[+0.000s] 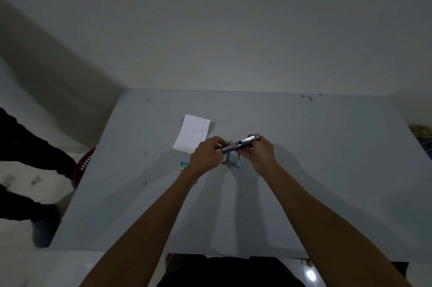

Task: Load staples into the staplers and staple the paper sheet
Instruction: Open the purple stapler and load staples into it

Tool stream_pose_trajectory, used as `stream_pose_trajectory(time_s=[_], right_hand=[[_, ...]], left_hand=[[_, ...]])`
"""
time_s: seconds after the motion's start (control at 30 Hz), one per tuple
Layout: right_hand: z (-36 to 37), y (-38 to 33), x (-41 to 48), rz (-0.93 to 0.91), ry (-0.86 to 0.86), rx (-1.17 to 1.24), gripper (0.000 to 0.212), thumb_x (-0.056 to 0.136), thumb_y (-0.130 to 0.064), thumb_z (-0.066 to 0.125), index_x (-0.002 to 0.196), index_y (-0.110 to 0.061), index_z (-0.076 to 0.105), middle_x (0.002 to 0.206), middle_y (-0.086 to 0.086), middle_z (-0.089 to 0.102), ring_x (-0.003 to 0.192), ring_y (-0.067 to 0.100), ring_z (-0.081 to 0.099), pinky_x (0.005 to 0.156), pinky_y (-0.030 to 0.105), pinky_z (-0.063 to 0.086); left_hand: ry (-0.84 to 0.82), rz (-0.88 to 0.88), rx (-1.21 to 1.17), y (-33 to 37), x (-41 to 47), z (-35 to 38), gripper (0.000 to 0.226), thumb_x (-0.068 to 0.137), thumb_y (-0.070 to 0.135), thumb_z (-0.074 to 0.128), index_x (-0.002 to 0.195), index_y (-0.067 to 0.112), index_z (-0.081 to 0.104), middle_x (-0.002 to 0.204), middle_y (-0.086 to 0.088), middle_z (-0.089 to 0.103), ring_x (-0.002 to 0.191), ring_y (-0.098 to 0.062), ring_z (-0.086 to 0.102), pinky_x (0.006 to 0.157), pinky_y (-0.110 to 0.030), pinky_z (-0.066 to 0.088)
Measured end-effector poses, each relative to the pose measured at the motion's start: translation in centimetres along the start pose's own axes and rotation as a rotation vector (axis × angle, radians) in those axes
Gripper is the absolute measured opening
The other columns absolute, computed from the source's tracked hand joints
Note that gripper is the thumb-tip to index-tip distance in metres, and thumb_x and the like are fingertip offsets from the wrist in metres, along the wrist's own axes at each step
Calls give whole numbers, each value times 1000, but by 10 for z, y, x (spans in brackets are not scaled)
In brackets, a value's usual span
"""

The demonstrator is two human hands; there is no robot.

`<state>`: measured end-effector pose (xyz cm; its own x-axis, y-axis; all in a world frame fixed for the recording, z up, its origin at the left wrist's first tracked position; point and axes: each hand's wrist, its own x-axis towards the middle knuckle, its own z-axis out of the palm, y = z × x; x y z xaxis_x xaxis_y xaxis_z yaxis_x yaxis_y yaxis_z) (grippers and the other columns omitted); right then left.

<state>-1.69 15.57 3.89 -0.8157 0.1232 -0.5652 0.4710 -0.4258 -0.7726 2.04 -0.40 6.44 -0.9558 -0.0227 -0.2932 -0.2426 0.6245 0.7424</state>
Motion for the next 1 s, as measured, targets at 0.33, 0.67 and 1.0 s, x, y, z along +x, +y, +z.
stream_pose_trajectory(time_s=[0.33, 0.67, 1.0], right_hand=[[-8, 1, -2, -2, -97, -47, 23, 92, 2, 51, 111, -3, 62, 98, 21, 63, 83, 34, 66, 68, 39, 57], [-10, -11, 0, 153, -43, 623, 42, 101, -30, 35, 95, 3, 60, 98, 21, 63, 91, 33, 63, 89, 41, 53], [7, -26, -3, 139, -39, 679, 52, 104, -33, 32, 93, 9, 59, 95, 27, 62, 90, 37, 63, 100, 44, 48]], left_hand=[[-177, -54, -164, 8, 2, 10, 40, 94, 44, 47, 85, 11, 67, 84, -15, 71, 48, -10, 55, 46, -19, 41], [313, 351, 187, -2, -5, 33, 28, 95, 40, 49, 106, 17, 59, 89, 3, 66, 72, -13, 60, 63, -31, 52], [306, 449, 235, 5, -10, 43, 17, 98, 19, 45, 103, 3, 51, 90, -14, 60, 67, -25, 57, 59, -34, 49]])
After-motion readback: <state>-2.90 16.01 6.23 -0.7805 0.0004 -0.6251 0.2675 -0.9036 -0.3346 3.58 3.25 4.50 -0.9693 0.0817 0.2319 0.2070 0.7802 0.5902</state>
